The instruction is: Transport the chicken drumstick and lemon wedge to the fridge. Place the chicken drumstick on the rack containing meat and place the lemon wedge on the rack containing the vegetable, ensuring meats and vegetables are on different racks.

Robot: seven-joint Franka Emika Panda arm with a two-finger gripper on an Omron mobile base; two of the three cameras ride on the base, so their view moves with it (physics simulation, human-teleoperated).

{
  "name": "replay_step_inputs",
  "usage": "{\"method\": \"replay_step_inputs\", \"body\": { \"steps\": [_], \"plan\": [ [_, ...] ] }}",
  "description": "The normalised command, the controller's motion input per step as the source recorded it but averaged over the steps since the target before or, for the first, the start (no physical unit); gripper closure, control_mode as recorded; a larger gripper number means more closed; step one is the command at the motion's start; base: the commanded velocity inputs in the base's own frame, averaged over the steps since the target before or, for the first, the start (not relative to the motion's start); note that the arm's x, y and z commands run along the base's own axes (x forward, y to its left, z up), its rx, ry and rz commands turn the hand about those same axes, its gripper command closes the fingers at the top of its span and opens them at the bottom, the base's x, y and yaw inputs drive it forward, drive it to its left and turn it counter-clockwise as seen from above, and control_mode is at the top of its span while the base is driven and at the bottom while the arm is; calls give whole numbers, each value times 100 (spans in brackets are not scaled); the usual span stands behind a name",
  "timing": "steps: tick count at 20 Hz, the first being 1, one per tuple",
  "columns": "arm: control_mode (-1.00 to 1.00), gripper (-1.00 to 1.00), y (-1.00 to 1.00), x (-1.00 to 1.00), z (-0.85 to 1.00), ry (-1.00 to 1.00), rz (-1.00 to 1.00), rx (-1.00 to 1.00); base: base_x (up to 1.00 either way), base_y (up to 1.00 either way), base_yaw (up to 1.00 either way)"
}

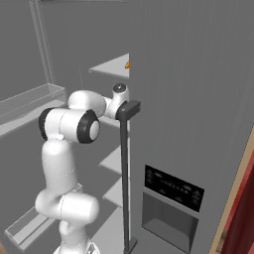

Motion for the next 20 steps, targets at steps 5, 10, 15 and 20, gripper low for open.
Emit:
{"method": "replay_step_inputs", "body": {
  "steps": [5, 10, 15, 20],
  "plan": [
    [-100, -100, 0, 6, -24, 0, 2, 0, 0, 0, 0],
    [-100, -100, 0, -12, -2, 0, 0, 0, 0, 0, 0],
    [-100, -100, 0, -36, 0, -5, 0, 0, 0, 0, 0],
    [-100, -100, 0, -74, 1, -11, 0, 0, 0, 0, 0]
  ]
}}
